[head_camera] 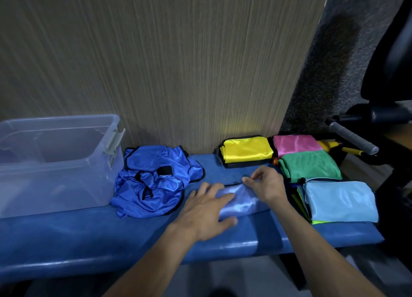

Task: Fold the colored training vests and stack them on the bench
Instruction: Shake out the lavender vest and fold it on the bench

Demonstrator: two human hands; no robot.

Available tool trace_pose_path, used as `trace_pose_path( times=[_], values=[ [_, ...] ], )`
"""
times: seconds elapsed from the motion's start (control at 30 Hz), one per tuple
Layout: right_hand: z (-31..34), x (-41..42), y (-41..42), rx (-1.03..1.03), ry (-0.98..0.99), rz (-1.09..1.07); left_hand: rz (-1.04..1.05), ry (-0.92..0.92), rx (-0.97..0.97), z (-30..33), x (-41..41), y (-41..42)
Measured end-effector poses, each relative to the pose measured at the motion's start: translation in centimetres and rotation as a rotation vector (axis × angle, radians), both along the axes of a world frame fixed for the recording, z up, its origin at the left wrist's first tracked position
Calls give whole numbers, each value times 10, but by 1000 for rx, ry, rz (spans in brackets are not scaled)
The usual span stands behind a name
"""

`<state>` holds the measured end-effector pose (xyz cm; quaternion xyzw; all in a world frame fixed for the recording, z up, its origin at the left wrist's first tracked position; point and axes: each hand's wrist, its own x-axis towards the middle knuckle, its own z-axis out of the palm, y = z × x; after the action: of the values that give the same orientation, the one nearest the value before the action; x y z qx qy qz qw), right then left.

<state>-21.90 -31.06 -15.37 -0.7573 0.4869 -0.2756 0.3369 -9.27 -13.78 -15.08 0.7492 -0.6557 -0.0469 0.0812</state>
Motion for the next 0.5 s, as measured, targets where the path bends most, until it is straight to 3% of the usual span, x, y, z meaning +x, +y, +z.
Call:
trace_pose_path(
  times=[0.07,0.17,0.3,0.5],
  values=[
    [-3,2,-8,-52,34,14,-17,-62,57,-3,-1,-9],
    [-4,3,-12,-174,140,56,19,-107,-12,-10,-4,-23],
    [7,-5,-4,-491,396,159,84,-93,-76,-26,-9,-44],
    [25,-13,12,-463,726,332,122,-29,-154,-29,-22,-81]
  ],
)
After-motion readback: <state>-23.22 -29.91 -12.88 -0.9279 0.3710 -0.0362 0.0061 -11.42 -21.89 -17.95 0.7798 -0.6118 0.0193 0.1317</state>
